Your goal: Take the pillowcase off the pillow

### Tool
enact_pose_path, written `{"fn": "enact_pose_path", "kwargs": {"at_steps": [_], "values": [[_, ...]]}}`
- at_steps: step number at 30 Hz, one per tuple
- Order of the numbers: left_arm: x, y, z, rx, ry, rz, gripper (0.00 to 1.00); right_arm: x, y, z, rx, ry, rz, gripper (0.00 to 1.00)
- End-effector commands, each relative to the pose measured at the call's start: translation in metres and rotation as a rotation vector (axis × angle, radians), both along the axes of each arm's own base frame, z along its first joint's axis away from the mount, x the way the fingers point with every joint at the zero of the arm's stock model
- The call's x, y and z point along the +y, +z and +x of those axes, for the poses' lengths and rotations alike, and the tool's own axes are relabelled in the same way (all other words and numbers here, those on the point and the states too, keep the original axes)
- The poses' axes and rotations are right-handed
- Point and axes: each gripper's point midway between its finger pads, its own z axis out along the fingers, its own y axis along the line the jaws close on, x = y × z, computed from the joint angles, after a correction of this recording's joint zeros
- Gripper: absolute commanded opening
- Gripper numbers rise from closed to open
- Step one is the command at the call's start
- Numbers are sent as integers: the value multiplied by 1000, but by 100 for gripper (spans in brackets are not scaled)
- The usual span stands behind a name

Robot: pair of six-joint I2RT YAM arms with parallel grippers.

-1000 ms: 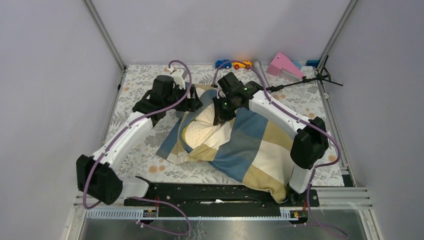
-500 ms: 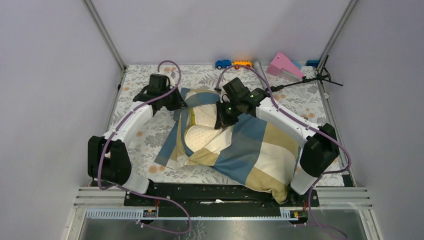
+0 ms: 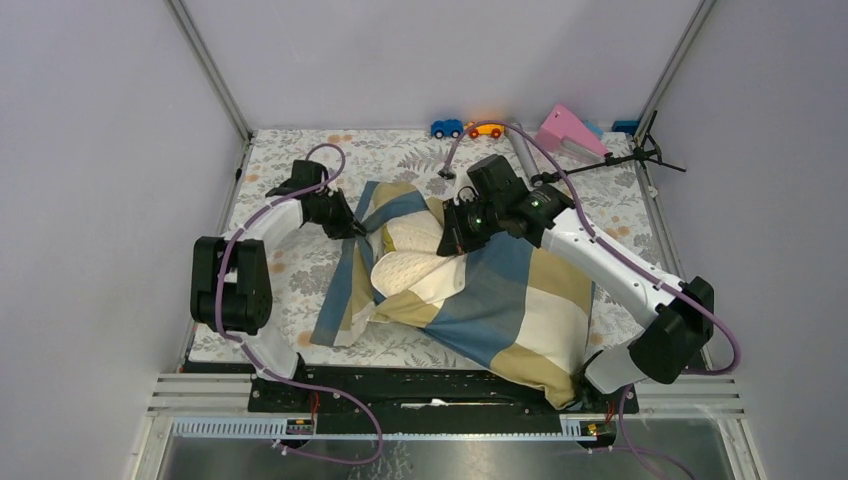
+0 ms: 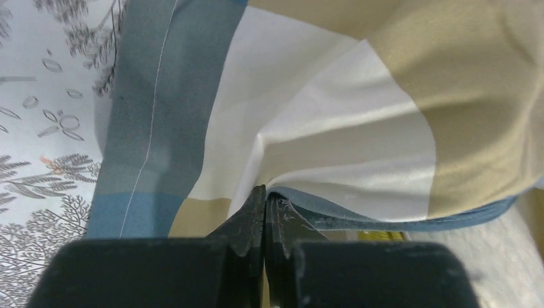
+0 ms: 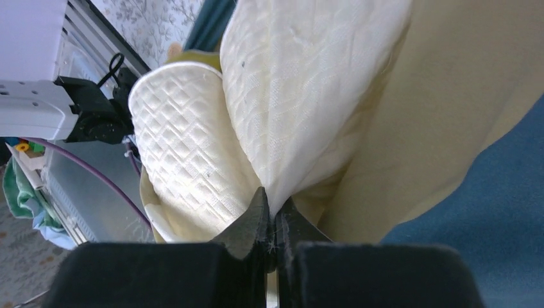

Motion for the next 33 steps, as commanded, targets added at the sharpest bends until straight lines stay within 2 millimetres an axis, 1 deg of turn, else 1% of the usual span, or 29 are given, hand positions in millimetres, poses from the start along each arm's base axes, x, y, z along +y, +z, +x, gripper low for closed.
{"fn": "enact_pose_path", "kwargs": {"at_steps": [1,3,5,7,9,10,12,14,15,17,18,21,22,24,26,27,28,29,31,32,33], "values": [[41,-46,5,58,111,117,0,7,113,1,-240,-13,242,0],[36,-52,-4,90,104,93,0,8,136,16,-325,-77,291,0],[35,-55,-11,106,104,89,0,1,156,32,-411,-163,320,0],[37,-60,-20,120,106,102,0,-12,173,53,-483,-280,345,0],[43,-65,-29,138,116,132,0,-32,191,72,-510,-414,405,0],[46,-66,-33,147,125,146,0,-43,196,81,-520,-469,431,0],[52,-68,-40,154,149,159,0,-59,199,95,-505,-567,474,0],[53,-66,-45,148,166,150,0,-64,201,100,-518,-588,472,0],[52,-65,-47,145,168,141,0,-61,199,100,-511,-572,470,0],[42,-57,-47,115,146,84,0,-47,191,96,-468,-494,474,0],[36,-51,-46,89,135,45,0,-34,185,88,-422,-419,487,0],[6,-18,-36,-32,70,-65,1,-4,160,69,-263,-237,500,0],[-5,-5,-34,-70,41,-91,1,6,150,61,-211,-175,493,2],[-30,19,-30,-138,-19,-145,3,20,131,49,-132,-85,447,11],[-56,37,-31,-174,-88,-230,3,26,113,47,-116,-70,358,23],[-66,40,-33,-174,-110,-269,3,27,107,50,-127,-81,310,31],[-74,41,-35,-174,-130,-307,3,27,102,53,-135,-96,263,37],[-82,41,-38,-171,-151,-342,4,27,98,57,-139,-101,230,41],[-92,43,-41,-181,-175,-404,4,30,83,64,-114,-107,148,50],[-96,44,-44,-186,-185,-433,3,34,87,67,-121,-92,128,56],[-99,48,-45,-198,-191,-460,4,38,82,67,-114,-78,90,63]]}}
